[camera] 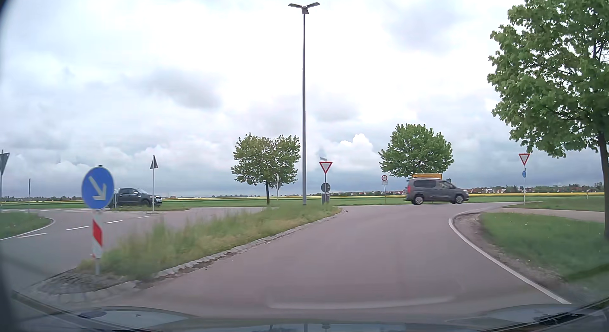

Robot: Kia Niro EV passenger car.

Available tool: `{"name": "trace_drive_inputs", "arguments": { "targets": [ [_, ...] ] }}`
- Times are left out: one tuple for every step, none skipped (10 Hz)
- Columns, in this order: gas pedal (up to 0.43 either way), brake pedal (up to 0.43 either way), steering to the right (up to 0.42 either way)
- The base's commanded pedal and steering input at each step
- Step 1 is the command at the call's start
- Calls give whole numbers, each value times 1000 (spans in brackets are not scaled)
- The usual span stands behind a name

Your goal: Follow the waypoints while adhering to traffic rules and regulations

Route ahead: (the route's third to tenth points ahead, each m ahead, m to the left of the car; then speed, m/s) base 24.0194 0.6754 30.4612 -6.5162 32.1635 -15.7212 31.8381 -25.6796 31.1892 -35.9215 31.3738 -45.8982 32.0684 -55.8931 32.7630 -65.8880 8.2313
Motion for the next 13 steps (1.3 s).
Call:
{"name": "trace_drive_inputs", "arguments": {
  "targets": [
    [87, 12, 85],
    [98, 12, 84],
    [110, 12, 84],
    [110, 12, 84],
    [110, 12, 84],
    [110, 12, 85],
    [110, 12, 86],
    [110, 12, 90],
    [110, 12, 94],
    [110, 12, 96],
    [110, 12, 98],
    [110, 12, 101],
    [110, 12, 106]
  ]
}}
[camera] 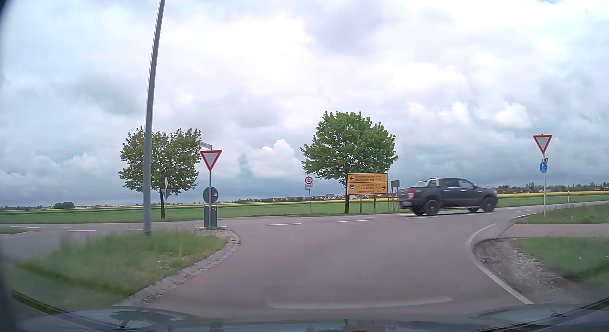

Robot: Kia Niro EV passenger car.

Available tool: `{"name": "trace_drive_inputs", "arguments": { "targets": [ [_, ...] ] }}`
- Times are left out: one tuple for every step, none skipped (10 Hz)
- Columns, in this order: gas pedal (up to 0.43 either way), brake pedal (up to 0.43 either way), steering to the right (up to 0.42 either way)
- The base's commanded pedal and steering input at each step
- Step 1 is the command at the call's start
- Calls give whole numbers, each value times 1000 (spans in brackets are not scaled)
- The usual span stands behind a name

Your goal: Follow the waypoints while adhering to traffic rules and regulations

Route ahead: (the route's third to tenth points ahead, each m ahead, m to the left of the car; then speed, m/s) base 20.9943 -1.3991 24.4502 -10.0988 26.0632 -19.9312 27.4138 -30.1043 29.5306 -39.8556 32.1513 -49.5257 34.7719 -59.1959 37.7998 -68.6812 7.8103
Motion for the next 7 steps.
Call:
{"name": "trace_drive_inputs", "arguments": {
  "targets": [
    [110, 12, 112],
    [110, 12, 118],
    [110, 12, 125],
    [110, 12, 130],
    [110, 12, 131],
    [110, 12, 136],
    [130, 12, 145]
  ]
}}
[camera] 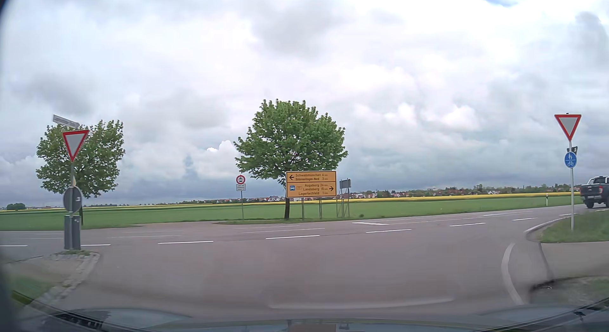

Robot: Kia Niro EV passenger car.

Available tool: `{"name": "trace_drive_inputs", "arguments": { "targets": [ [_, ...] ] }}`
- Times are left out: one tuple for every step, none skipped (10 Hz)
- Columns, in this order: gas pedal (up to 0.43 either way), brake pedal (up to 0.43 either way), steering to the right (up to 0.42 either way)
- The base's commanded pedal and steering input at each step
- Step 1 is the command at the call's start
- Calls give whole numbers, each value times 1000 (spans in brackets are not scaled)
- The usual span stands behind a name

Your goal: Follow the waypoints while adhering to traffic rules and regulations

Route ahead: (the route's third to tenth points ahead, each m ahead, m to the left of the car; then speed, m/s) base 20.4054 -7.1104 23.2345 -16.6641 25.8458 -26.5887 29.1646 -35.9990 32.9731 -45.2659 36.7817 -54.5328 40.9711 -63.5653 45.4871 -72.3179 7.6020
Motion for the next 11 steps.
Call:
{"name": "trace_drive_inputs", "arguments": {
  "targets": [
    [130, 12, 156],
    [130, 12, 172],
    [130, 12, 188],
    [130, 12, 203],
    [130, 12, 223],
    [130, 12, 249],
    [130, 12, 267],
    [130, 12, 282],
    [130, 12, 292],
    [130, 12, 298],
    [130, 12, 303]
  ]
}}
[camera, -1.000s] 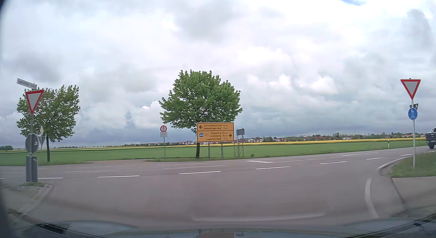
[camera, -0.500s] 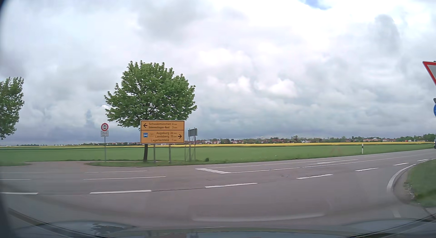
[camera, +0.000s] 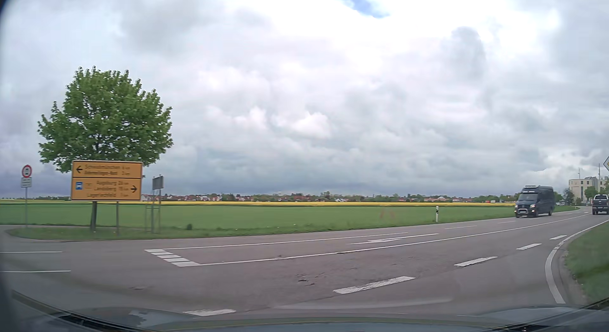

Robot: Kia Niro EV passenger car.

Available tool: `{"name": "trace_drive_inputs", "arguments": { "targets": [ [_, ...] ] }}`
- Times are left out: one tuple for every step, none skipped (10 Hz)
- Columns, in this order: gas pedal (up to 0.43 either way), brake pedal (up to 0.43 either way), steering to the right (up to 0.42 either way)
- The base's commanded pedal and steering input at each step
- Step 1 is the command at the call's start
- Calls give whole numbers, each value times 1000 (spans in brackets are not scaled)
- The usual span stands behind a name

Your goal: Follow the waypoints while adhering to traffic rules and regulations

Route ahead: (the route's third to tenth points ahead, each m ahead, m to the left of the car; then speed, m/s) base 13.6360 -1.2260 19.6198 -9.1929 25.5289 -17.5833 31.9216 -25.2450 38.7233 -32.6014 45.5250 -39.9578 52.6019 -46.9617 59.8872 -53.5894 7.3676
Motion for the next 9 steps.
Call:
{"name": "trace_drive_inputs", "arguments": {
  "targets": [
    [150, 12, 304],
    [157, 12, 305],
    [157, 12, 305],
    [169, 12, 304],
    [169, 12, 304],
    [189, 12, 297],
    [189, 12, 286],
    [220, 12, 270],
    [240, 12, 258]
  ]
}}
